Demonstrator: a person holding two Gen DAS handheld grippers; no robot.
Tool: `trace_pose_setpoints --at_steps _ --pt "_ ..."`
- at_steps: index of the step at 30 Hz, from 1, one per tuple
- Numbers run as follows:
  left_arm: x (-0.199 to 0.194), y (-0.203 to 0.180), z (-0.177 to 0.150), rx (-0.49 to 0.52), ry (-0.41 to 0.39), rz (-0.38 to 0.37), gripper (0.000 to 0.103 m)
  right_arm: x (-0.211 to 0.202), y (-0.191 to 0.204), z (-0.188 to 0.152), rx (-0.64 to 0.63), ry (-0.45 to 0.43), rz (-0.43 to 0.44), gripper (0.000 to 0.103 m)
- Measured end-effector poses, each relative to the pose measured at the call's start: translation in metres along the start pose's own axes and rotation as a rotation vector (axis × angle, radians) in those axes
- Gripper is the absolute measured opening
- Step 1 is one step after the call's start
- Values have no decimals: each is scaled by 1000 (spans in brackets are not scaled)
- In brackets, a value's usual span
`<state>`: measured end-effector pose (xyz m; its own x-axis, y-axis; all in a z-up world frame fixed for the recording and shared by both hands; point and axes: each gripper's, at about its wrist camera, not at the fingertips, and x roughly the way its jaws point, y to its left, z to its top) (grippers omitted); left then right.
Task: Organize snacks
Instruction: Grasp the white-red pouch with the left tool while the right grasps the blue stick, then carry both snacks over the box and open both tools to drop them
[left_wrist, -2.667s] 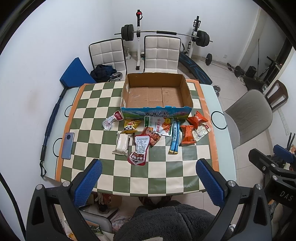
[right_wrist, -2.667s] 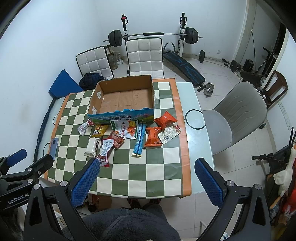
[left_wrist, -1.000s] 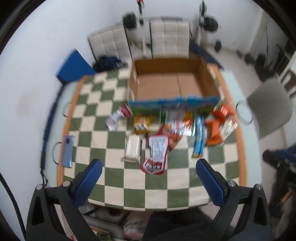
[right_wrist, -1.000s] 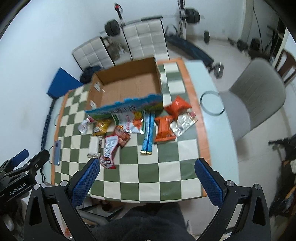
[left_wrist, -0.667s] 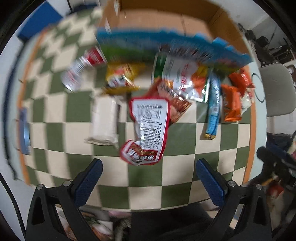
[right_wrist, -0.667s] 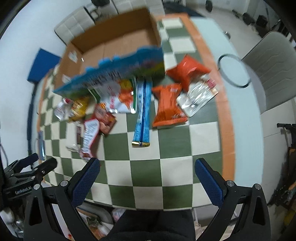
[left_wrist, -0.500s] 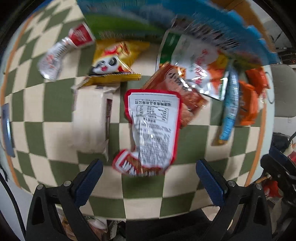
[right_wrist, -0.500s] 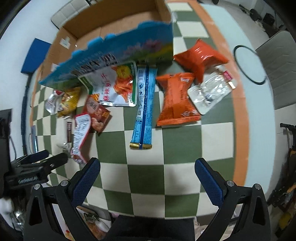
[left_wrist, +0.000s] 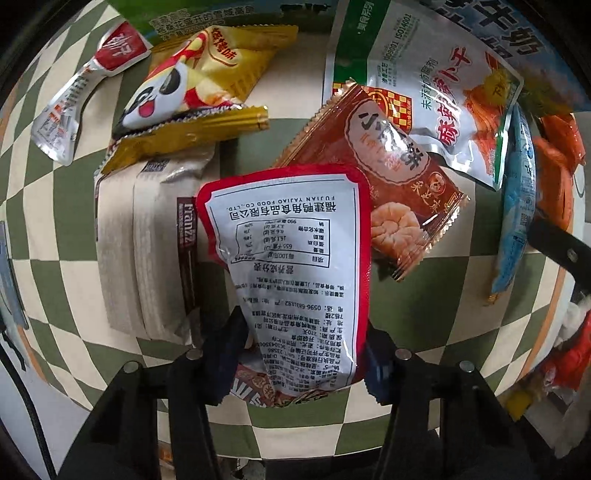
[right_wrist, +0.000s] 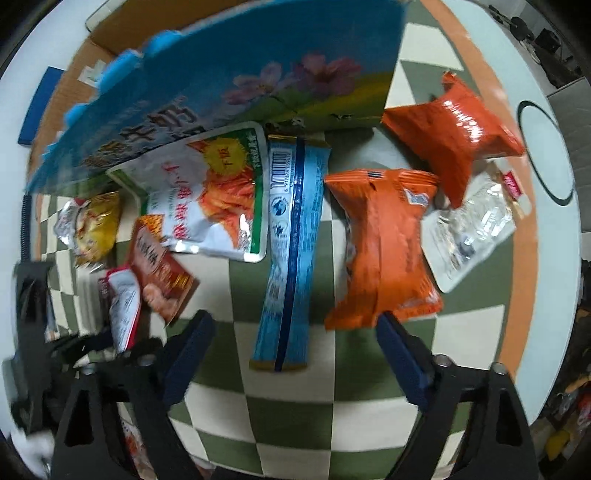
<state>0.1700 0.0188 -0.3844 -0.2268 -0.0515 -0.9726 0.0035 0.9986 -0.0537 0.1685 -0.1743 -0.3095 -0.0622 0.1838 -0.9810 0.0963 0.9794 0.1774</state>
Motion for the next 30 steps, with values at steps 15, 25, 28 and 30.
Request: trace_pose_setpoints --at_steps 15,25,28,30 --pt "-51 -7 -60 -17 -55 0 50 0 6 -13 3 -47 16 13" --pt "-120 -19 -105 19 -119 -48 50 -43 12 -65 19 -90 94 13" --pt "-162 -24 -120 46 -160 -86 50 -69 12 -78 38 -115 143 13" --pt "-186 -26 -118 67 -191 -102 50 -94 11 -86 45 -146 180 13"
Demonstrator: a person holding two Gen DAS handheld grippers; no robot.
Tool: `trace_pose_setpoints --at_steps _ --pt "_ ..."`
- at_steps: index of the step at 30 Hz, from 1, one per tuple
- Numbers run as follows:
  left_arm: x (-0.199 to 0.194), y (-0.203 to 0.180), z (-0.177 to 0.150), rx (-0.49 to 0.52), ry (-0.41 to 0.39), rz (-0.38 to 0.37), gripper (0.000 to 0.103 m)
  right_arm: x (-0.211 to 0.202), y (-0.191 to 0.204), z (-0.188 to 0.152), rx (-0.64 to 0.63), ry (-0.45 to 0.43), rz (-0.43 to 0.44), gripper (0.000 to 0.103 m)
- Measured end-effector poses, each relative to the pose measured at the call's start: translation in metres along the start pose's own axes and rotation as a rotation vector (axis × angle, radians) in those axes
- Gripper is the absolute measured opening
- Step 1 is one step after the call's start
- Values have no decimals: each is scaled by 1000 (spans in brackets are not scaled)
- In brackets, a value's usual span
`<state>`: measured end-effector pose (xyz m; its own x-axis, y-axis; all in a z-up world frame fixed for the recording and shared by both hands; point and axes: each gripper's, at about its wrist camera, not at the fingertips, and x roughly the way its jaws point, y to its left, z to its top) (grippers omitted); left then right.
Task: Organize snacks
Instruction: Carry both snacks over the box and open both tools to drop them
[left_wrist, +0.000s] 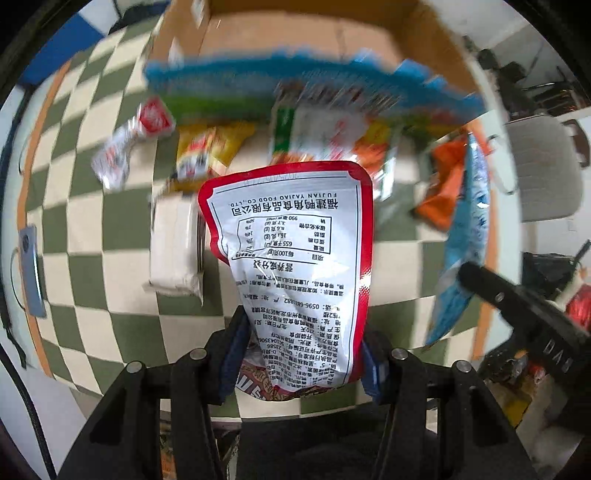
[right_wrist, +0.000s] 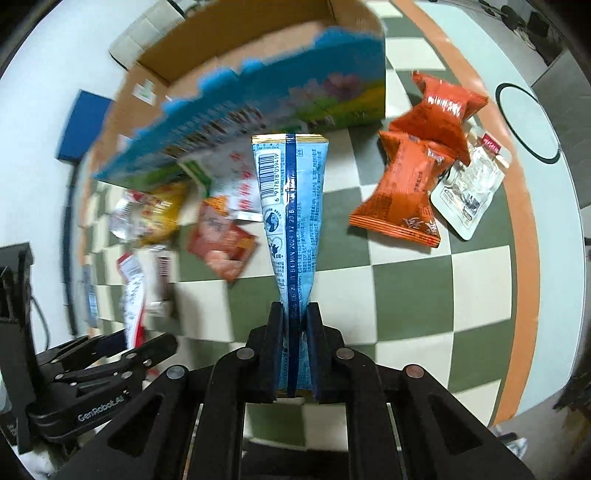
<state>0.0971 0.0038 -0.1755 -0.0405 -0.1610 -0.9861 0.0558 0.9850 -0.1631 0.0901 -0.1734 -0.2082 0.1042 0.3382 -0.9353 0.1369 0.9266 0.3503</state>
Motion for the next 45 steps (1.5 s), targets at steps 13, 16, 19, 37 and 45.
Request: trace_pose_setpoints --at_steps 13,16,19,37,45 --pt "-71 -60 176 42 -109 -38 50 -96 43 110 -83 -145 70 13" --pt "-57 -57 227 20 -81 -53 50 -81 43 158 -93 -124 49 13" --pt "-34 -56 268 16 -48 -57 50 -62 43 201 -104 -98 31 13" --pt "66 -58 356 -60 176 -173 50 64 24 327 -110 74 -90 13" --pt "69 -54 356 -85 211 -143 51 76 19 332 -96 90 -97 13"
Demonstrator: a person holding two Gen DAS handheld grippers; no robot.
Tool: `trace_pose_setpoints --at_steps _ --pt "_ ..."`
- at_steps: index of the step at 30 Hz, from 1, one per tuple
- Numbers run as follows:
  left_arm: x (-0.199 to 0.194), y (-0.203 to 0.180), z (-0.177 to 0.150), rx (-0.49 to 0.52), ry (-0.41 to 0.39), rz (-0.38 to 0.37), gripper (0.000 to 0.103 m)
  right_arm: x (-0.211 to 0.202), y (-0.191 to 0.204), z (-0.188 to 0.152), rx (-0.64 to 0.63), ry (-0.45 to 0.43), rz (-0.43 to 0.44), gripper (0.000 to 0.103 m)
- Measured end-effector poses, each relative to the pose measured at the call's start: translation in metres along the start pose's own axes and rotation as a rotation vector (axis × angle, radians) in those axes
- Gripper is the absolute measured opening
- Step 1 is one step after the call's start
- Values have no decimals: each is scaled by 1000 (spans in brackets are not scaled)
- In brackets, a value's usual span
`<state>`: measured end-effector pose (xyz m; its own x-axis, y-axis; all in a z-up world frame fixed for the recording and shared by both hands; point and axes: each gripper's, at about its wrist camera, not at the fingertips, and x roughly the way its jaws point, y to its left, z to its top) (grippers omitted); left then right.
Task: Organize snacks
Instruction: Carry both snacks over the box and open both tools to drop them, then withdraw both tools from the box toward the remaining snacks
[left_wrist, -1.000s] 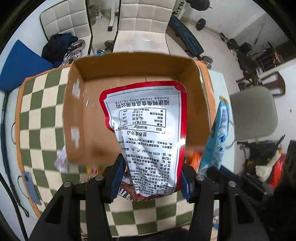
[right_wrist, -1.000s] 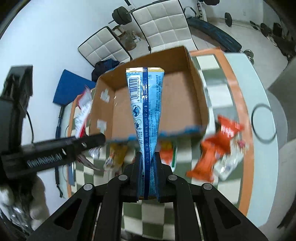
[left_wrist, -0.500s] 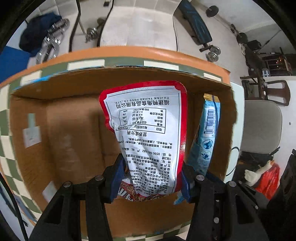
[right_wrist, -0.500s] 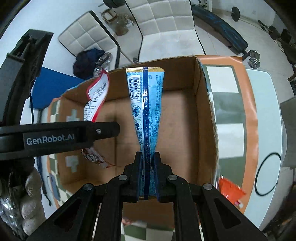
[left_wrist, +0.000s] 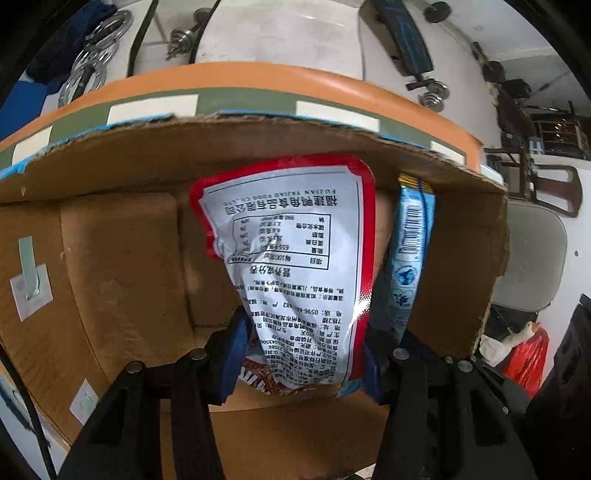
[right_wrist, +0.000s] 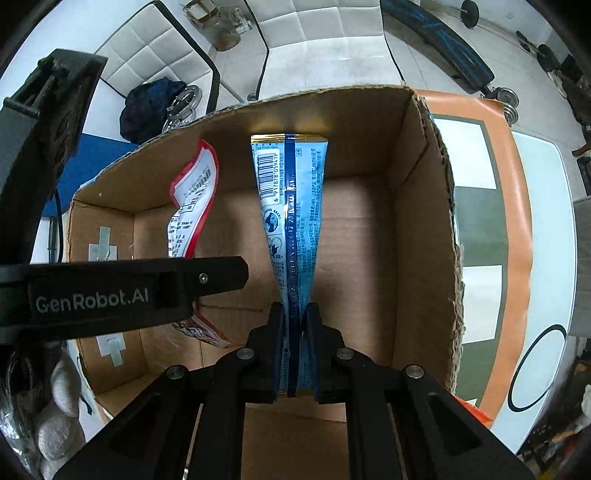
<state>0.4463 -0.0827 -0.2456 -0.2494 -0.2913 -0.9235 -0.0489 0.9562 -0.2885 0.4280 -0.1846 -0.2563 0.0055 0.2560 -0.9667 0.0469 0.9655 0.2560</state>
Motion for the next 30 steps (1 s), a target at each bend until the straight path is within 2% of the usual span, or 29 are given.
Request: trace_pose_setpoints --at_steps 4,8,9,10,11,12,13,18,26,30 --pt "0 3 -1 -12 -6 20 51 5 -5 3 0 16 2 13" --pt "-9 4 -4 -2 -48 47 76 5 -5 0 6 25 -3 16" --pt "-12 4 -6 5 -58 56 78 4 -5 0 8 23 -4 22" --pt "-14 2 -7 11 -68 67 79 3 -6 0 12 23 -6 38" --pt "-17 3 -8 14 -78 78 83 2 -7 0 17 21 -8 49" --pt "-20 4 -11 17 -89 90 87 0 -7 -1 21 18 -4 65" --pt "-25 4 -15 20 -106 99 87 -1 -8 -1 23 16 3 75" --pt "-37 5 -27 27 -166 143 88 -6 -4 -7 21 5 -12 84" --pt "-56 5 -66 40 -245 169 88 -31 5 -30 -48 -55 -101 88" --pt "-70 5 -91 41 -313 194 88 -47 7 -45 -65 -86 -106 89"
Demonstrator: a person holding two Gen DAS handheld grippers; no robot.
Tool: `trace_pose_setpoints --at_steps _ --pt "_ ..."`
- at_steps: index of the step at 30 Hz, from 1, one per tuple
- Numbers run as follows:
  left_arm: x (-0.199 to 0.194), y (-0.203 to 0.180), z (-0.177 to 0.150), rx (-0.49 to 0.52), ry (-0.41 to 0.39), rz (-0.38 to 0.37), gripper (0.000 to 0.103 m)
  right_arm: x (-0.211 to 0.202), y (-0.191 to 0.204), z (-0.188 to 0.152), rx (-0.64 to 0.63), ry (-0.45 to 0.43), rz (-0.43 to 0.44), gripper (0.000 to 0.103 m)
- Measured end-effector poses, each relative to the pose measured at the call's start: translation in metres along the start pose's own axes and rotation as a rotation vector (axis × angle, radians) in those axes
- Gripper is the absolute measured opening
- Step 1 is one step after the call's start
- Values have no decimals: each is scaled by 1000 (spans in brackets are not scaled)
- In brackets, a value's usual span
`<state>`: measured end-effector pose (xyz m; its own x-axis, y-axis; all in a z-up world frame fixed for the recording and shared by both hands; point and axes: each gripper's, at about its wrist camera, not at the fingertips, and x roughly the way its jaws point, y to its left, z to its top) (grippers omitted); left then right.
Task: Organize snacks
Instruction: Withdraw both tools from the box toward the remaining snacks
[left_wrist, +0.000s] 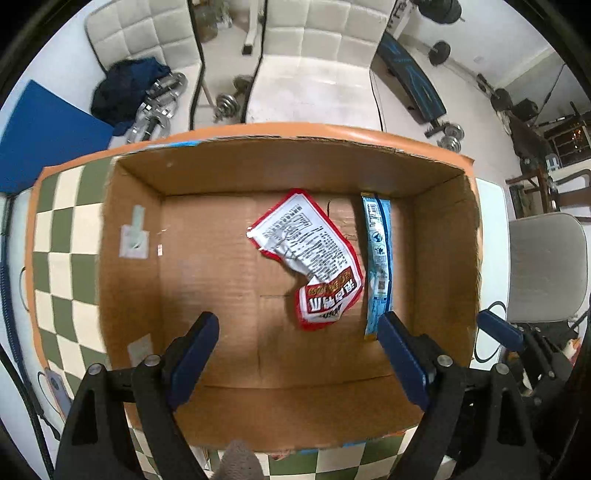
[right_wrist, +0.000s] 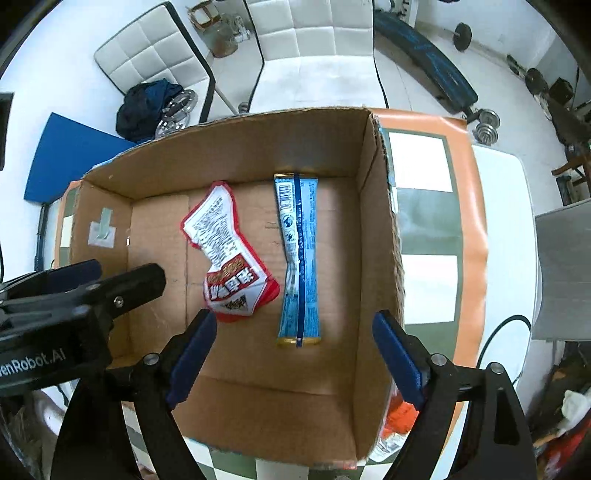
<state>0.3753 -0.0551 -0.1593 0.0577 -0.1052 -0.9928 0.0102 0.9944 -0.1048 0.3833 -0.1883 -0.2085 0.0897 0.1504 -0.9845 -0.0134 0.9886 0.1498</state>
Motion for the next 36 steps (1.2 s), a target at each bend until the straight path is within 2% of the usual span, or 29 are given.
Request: trace_pose_setpoints --at_steps 4,12,21,29,36 --pt "-21 2 -17 0 -64 12 88 -20 -2 -17 -1 -38 -8 89" --pt "-59 -7 -62 45 -215 97 88 -64 4 -54 -14 -132 -37 89" --pt "-96 1 -102 77 -315 105 88 -111 25 -102 -12 -216 -67 90" --pt "-126 10 -136 86 -376 72 88 -147 38 -138 4 -274 -65 90" --pt "-136 27 -156 75 -391 89 88 -153 39 -164 47 -272 -17 92"
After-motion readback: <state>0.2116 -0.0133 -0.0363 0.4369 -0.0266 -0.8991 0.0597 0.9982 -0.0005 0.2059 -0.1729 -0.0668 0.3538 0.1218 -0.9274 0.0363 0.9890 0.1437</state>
